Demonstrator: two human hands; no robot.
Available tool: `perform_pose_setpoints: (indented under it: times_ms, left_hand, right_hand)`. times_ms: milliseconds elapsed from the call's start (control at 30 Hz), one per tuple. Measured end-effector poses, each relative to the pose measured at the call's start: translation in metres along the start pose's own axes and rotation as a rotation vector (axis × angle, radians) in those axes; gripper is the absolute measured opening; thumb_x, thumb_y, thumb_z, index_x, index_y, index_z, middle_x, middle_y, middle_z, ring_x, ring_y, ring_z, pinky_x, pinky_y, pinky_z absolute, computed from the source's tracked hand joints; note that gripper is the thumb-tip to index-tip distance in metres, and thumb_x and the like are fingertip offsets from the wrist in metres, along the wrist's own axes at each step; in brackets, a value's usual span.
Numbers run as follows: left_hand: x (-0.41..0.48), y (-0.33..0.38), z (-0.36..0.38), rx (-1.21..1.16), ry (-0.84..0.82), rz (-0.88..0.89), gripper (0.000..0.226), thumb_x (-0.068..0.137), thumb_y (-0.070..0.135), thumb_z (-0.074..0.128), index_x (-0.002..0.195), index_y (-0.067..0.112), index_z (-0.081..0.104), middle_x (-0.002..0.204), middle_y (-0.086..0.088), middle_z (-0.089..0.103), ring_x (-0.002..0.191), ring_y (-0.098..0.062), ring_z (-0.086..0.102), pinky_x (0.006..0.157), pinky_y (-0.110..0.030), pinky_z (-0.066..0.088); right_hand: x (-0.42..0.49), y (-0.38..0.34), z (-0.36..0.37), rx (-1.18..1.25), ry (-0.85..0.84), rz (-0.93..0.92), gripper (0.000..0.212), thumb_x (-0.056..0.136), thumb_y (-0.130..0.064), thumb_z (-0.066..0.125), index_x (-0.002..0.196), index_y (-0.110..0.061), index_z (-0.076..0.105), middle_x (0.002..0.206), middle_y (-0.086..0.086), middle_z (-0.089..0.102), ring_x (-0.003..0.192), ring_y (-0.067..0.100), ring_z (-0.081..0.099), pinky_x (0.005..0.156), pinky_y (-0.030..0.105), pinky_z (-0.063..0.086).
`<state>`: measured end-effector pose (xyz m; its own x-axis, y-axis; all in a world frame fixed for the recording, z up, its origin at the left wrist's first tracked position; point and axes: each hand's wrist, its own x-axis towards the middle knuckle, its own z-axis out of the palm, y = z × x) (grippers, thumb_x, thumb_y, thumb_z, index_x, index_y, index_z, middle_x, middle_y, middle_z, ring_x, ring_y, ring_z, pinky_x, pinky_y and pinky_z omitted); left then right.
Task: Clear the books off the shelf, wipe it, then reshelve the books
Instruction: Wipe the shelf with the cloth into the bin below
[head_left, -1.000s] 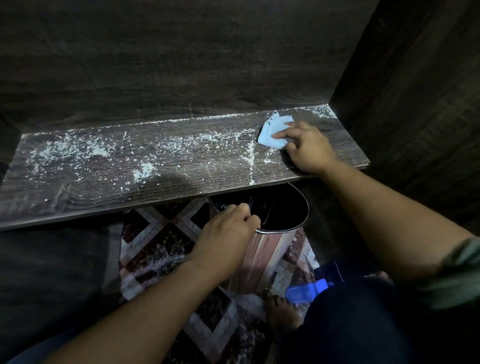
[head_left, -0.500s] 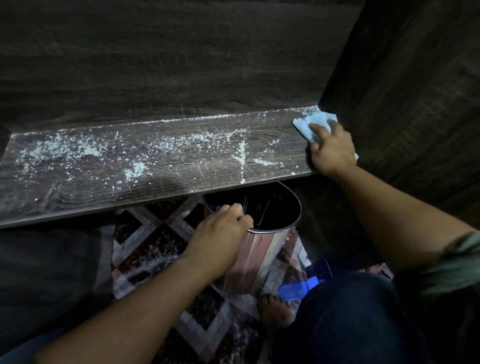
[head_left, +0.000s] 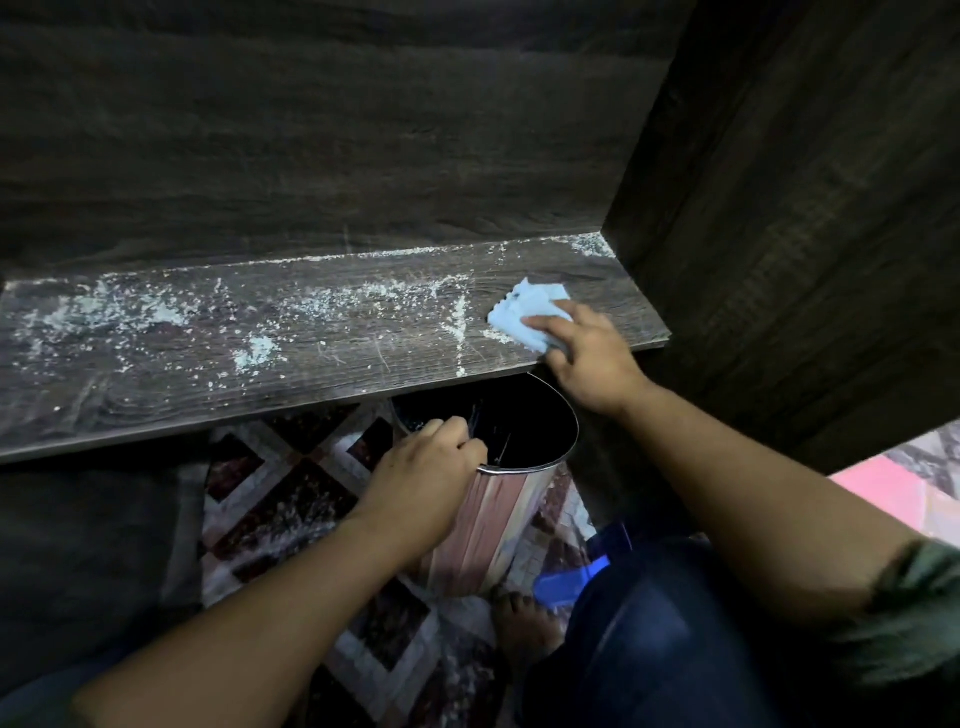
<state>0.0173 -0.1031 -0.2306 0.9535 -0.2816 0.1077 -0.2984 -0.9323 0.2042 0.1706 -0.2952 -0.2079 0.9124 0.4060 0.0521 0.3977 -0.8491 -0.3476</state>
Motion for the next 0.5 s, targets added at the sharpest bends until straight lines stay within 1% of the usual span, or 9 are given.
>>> perform_pose_setpoints:
  times_ms: [133,300,400,467,500]
  left_hand:
    - [-0.002,-0.002,0.000,-0.013,0.015,0.019,0.032,0.059,0.006,0.082,0.077,0.020,0.060,0.081,0.003,0.049,0.075,-0.018,0.055,0.052,-0.031,0.049]
    - [-0.004,-0.003,-0.001,-0.030,0.047,0.028,0.033,0.057,0.004,0.082,0.077,0.018,0.059,0.081,0.001,0.049,0.075,-0.020,0.056,0.051,-0.032,0.050]
    - [-0.006,-0.003,-0.002,-0.031,0.048,0.032,0.037,0.053,0.003,0.083,0.077,0.018,0.060,0.080,0.002,0.049,0.074,-0.020,0.056,0.051,-0.030,0.049]
    - [-0.008,-0.003,-0.002,-0.031,0.049,0.037,0.038,0.052,0.004,0.084,0.078,0.019,0.061,0.080,0.002,0.049,0.074,-0.019,0.056,0.052,-0.029,0.048]
    - [-0.009,-0.003,-0.002,-0.034,0.051,0.036,0.037,0.053,0.004,0.084,0.079,0.020,0.061,0.081,0.002,0.049,0.075,-0.019,0.056,0.052,-0.029,0.048]
  right_hand:
    - [-0.018,-0.012,-0.002,0.026,-0.045,-0.043,0.050,0.086,-0.009,0.056,0.131,-0.031,0.058,0.146,0.009,0.040,0.132,0.030,0.036,0.110,0.027,0.023]
    - [-0.031,-0.026,-0.009,0.049,-0.075,-0.044,0.045,0.088,-0.007,0.058,0.126,-0.030,0.063,0.146,0.004,0.041,0.132,0.025,0.039,0.108,0.021,0.023]
    - [-0.031,-0.036,-0.018,0.118,-0.157,0.015,0.037,0.090,-0.009,0.057,0.118,-0.031,0.067,0.143,-0.001,0.044,0.132,0.016,0.041,0.107,0.015,0.024]
    - [-0.032,-0.040,-0.023,0.205,-0.138,0.057,0.036,0.090,-0.007,0.056,0.112,-0.030,0.070,0.137,-0.002,0.050,0.127,0.013,0.047,0.100,0.009,0.026]
    - [-0.032,-0.041,-0.026,0.226,-0.082,0.071,0.037,0.088,-0.005,0.055,0.110,-0.030,0.071,0.136,-0.002,0.051,0.125,0.014,0.049,0.099,0.009,0.027]
